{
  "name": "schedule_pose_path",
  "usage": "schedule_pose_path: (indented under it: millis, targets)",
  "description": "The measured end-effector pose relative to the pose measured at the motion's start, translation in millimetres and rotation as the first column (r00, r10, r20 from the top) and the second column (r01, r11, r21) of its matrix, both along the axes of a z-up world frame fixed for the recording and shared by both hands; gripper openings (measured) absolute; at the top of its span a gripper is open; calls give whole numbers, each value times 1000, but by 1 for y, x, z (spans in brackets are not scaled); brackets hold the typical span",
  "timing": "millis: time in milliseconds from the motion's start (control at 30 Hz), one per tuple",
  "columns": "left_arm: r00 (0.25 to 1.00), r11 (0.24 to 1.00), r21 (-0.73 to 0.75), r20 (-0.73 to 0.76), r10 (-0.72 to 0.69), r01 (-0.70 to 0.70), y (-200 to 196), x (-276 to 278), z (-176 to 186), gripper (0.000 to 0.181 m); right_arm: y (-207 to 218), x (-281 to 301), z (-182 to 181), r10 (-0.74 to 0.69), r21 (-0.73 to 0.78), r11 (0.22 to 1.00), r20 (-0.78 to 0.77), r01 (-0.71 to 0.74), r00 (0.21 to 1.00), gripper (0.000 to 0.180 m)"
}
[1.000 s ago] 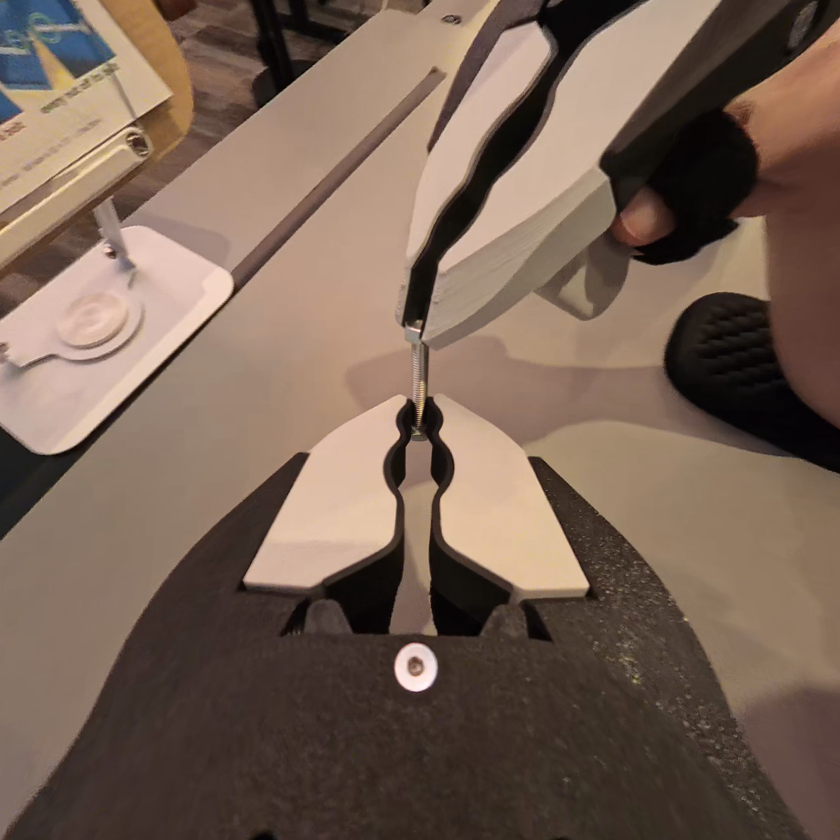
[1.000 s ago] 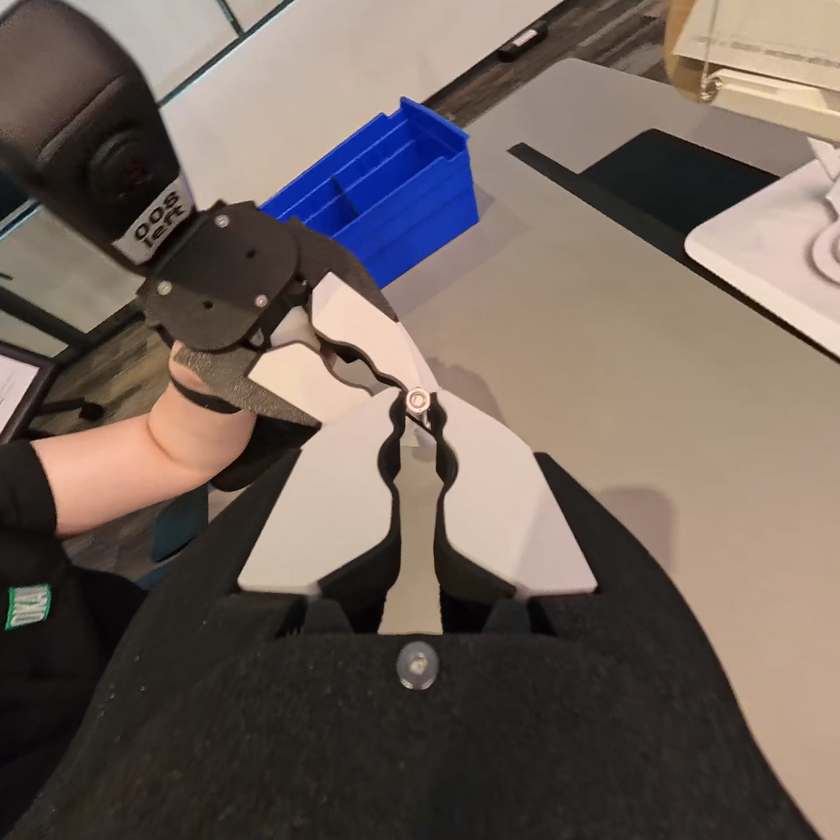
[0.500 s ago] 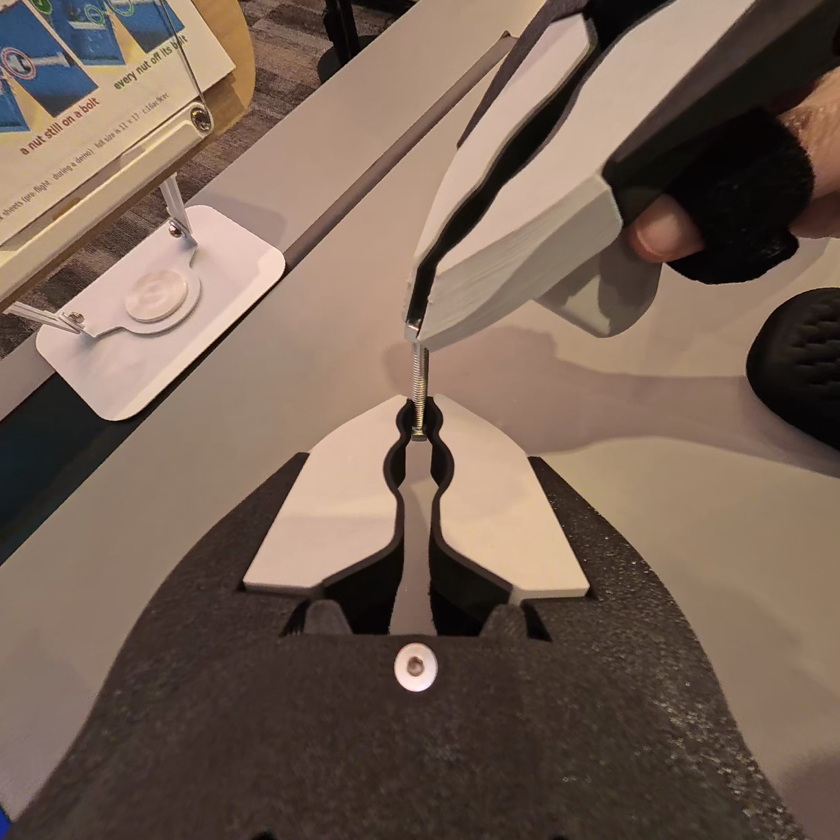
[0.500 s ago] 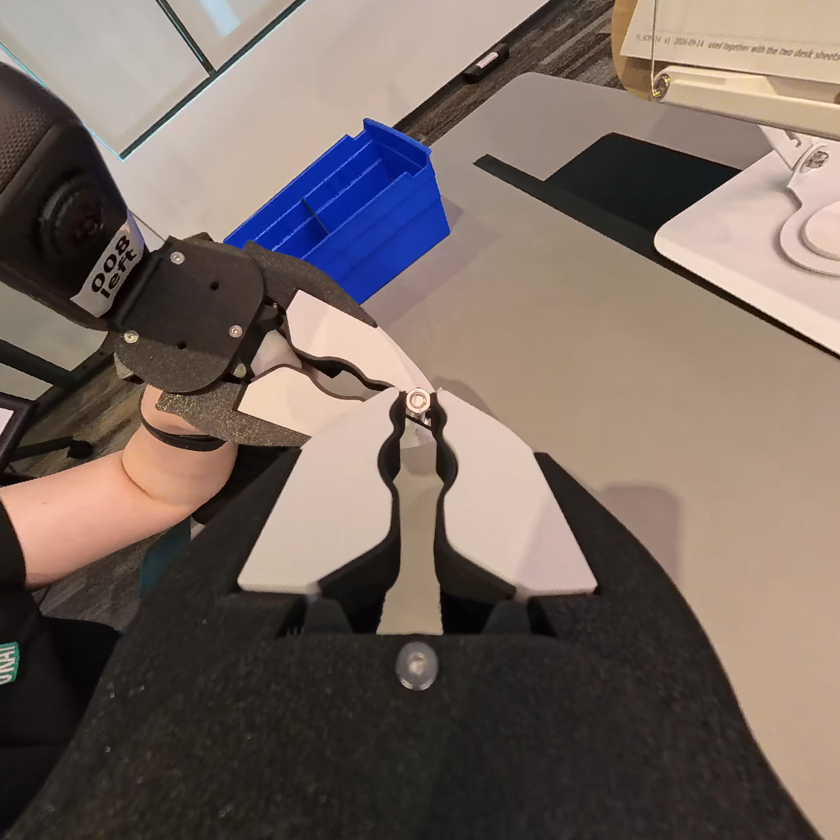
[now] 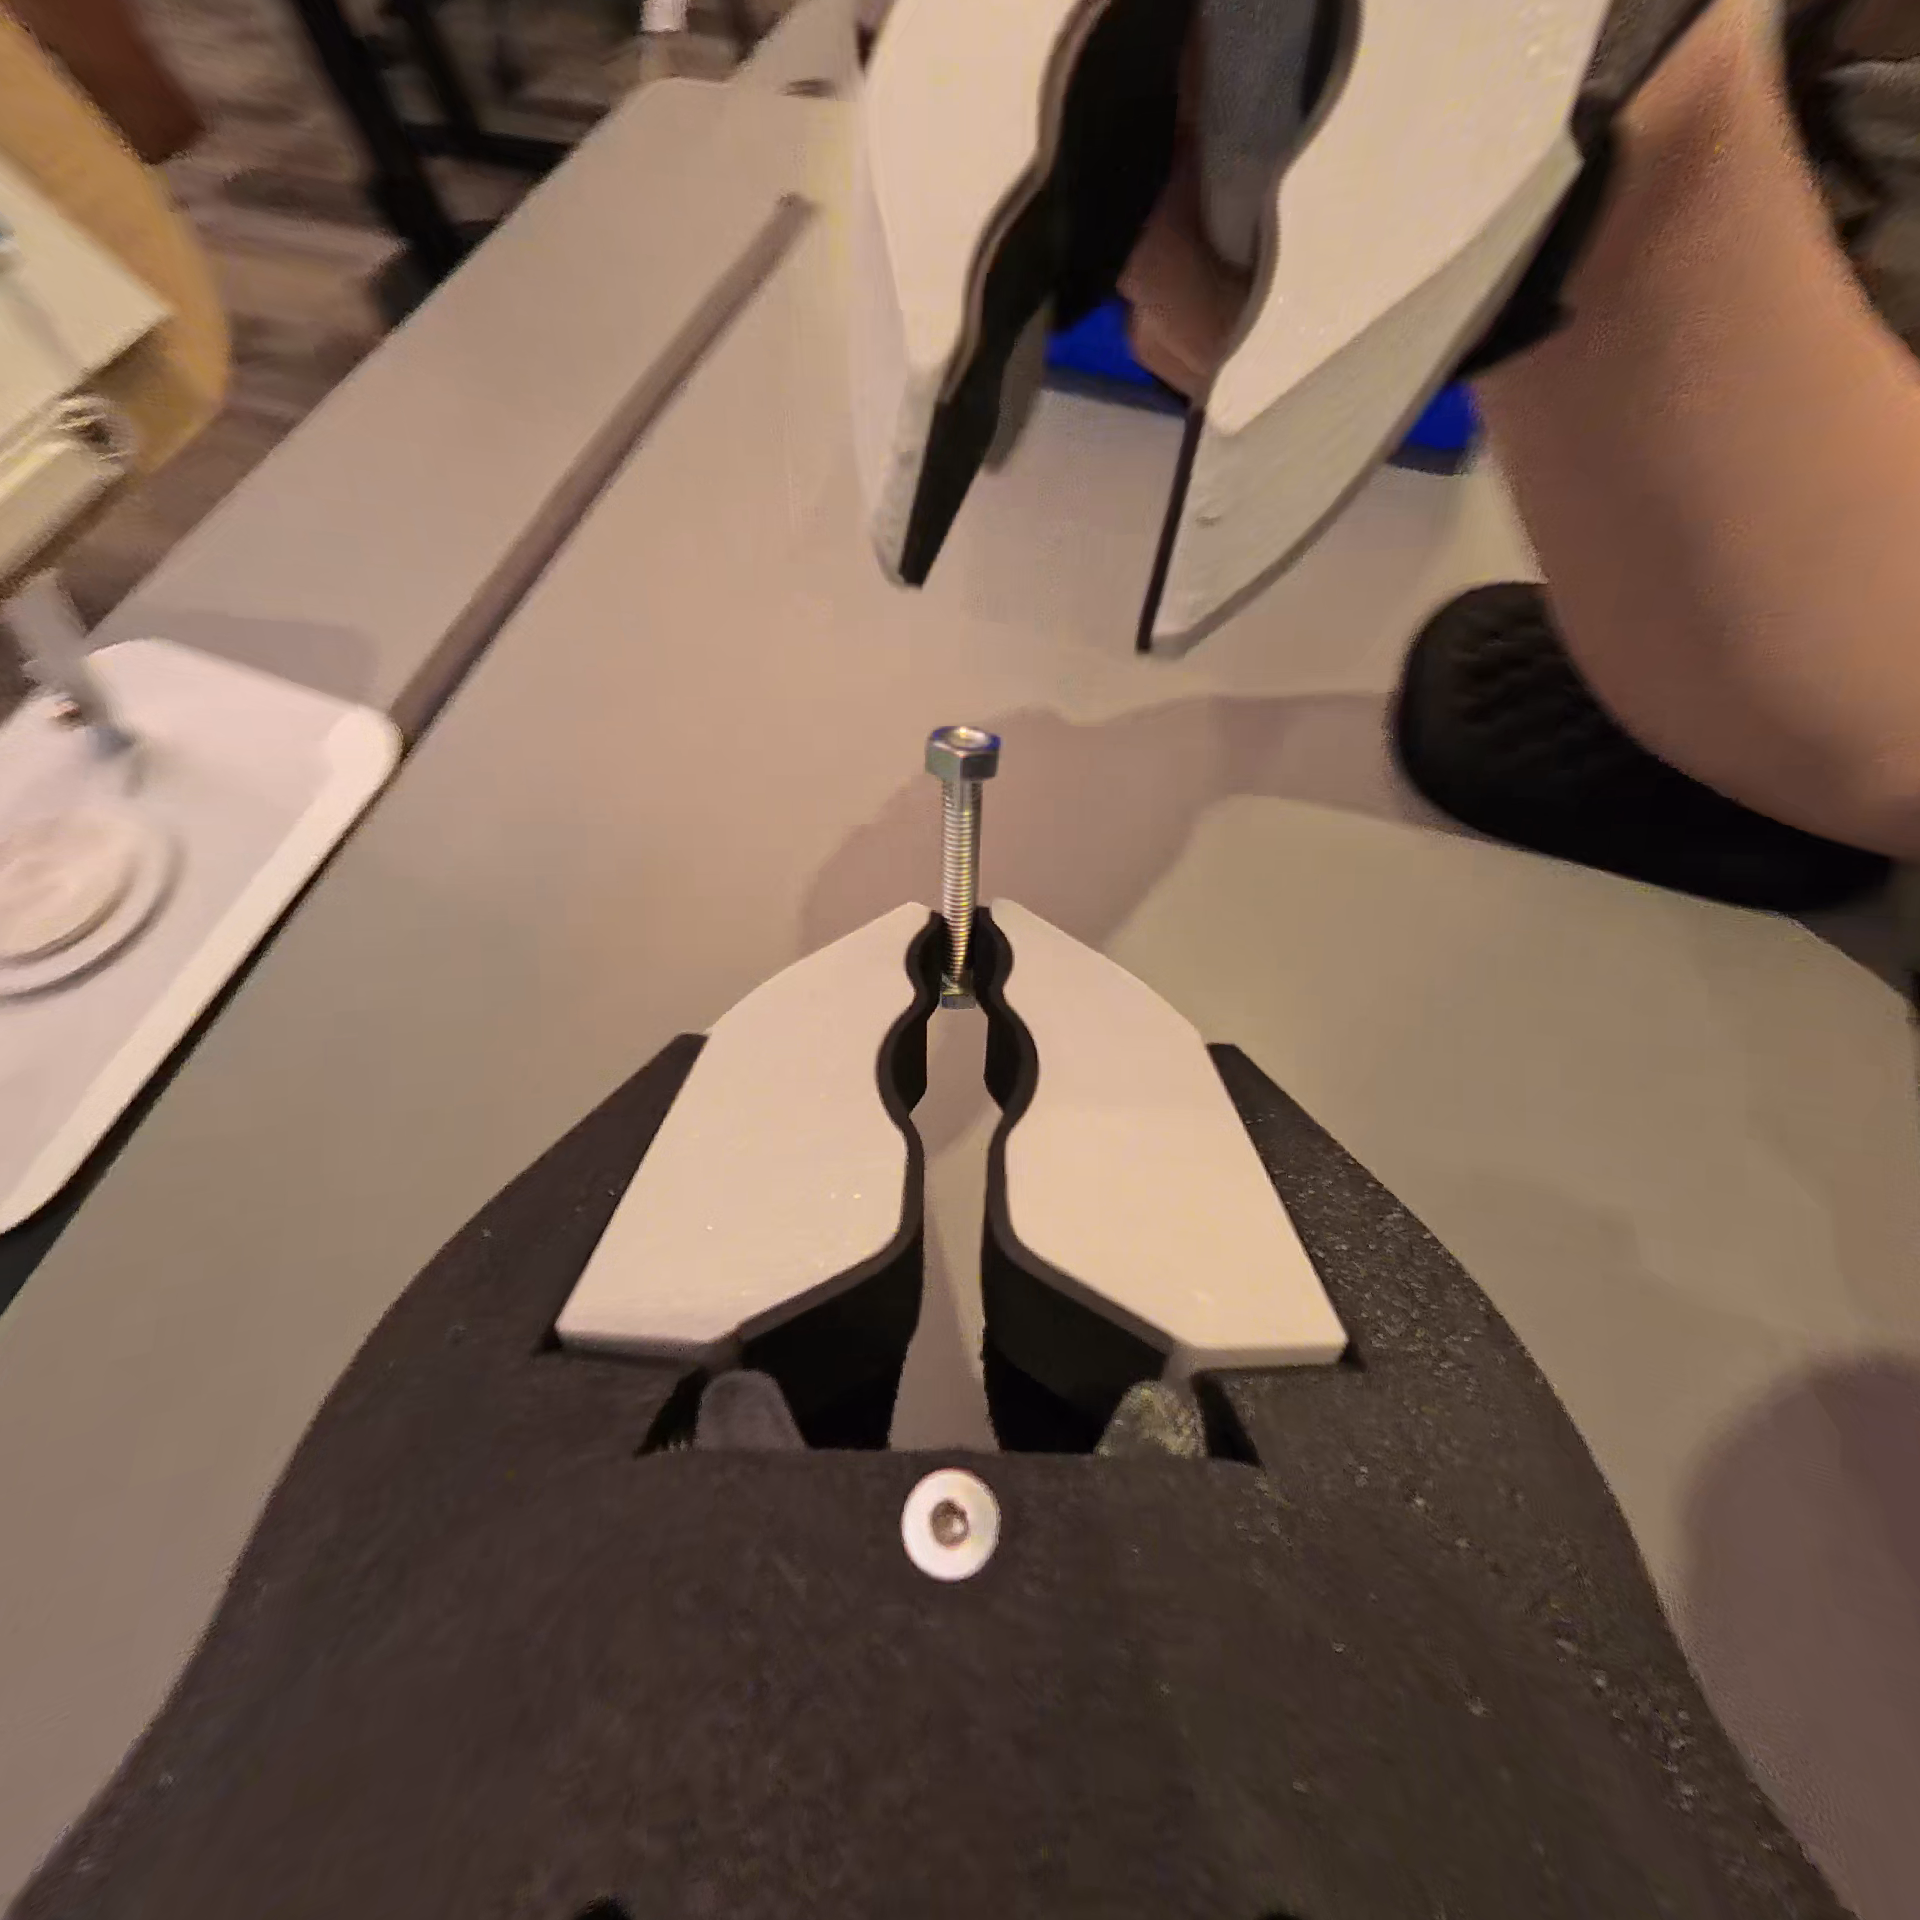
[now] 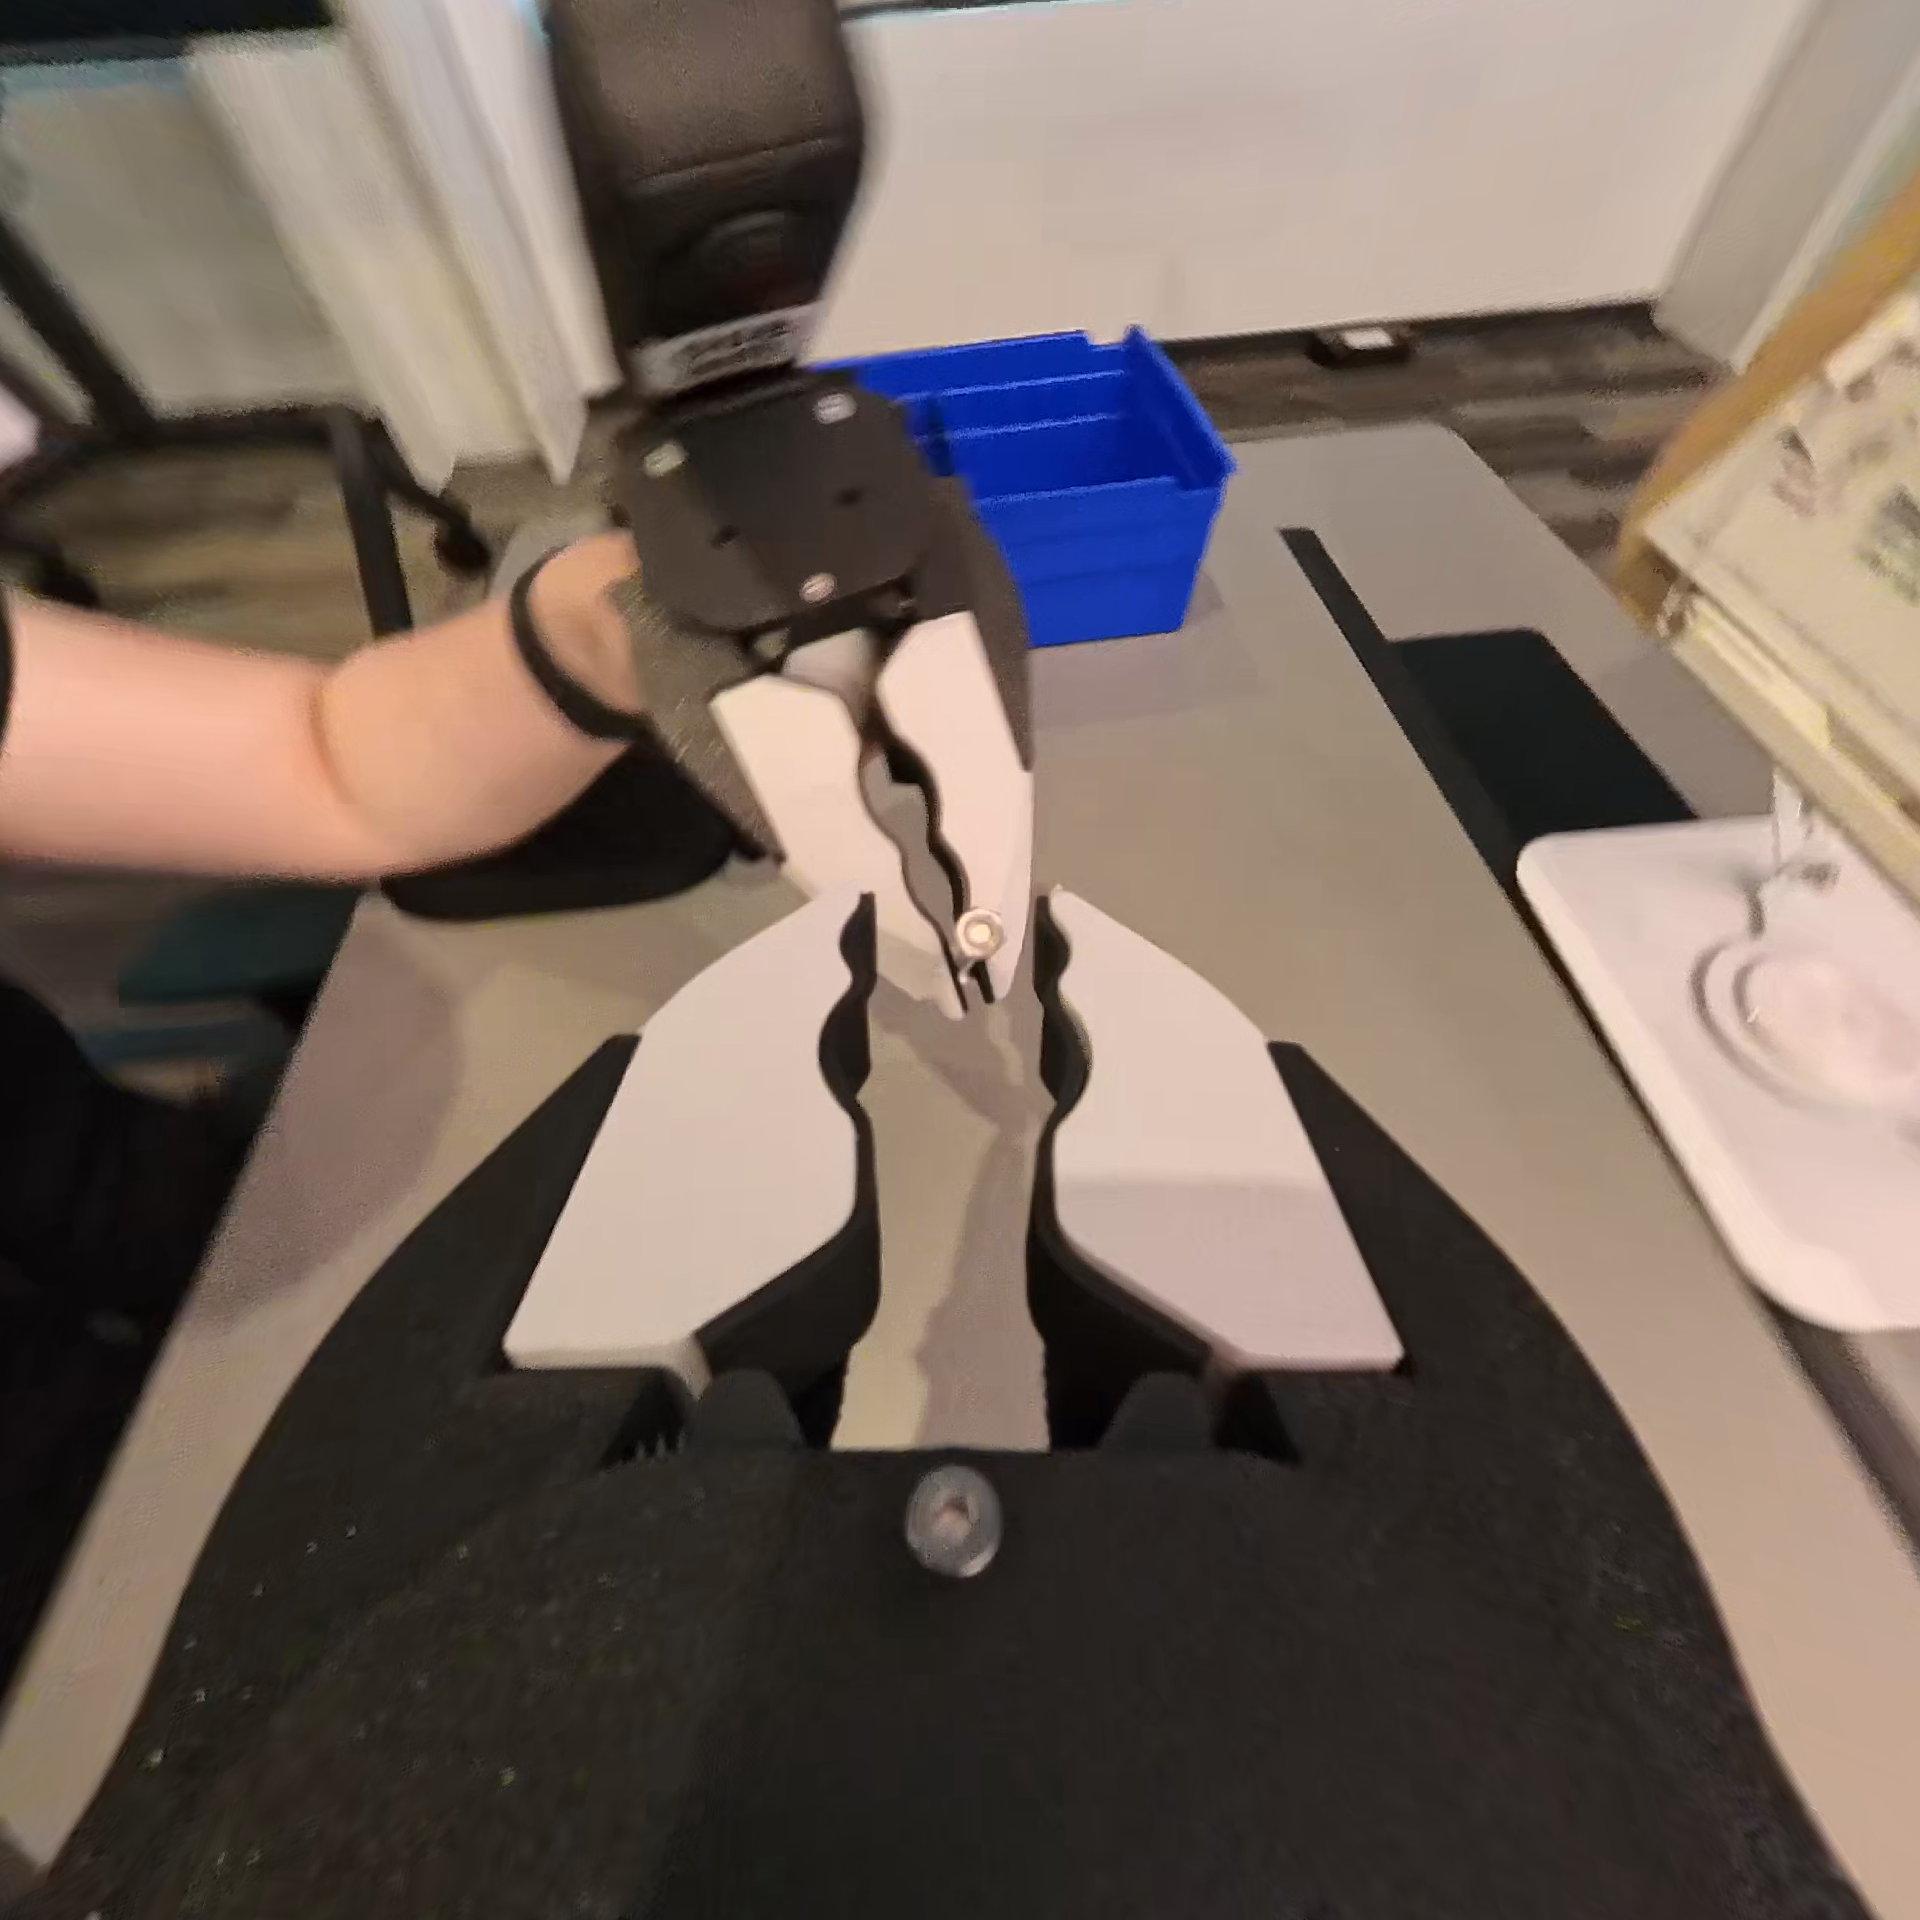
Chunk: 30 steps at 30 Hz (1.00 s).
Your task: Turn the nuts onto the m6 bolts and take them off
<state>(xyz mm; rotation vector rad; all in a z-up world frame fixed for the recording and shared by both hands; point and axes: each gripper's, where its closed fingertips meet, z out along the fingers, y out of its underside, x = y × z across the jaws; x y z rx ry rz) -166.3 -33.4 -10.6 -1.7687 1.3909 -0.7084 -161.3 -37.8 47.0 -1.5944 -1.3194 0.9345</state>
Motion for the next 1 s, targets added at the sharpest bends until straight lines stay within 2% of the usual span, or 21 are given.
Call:
schedule_pose_path:
  millis: [133,200,500,800,900,1000]
  targets:
    - [964,966,-49,88,-250,255,-31,9,-1,5,-22,14,-9,108,189,973,118,-129,987,24]
    - [949,950,-50,87,-303,308,-38,8,-4,5,-30,15,-14,128,238,956,177,-169,976,21]
    - [933,935,-44,88,-348,352,-48,8,-1,5,-44,5,-15,145,353,905,265,-235,953,16]
    - [918,918,-62,104,-384,391,-58,8,2,5,-51,1,-12,159,413,873,262,-259,952,14]
    - [897,896,-82,114,-427,436,-67,7,3,5,-56,2,-10,178,400,875,257,-272,950,18]
    - [861,856,-110,133,-491,505,-82,5,5,5,-72,1,-9,266,353,872,240,-339,934,18]
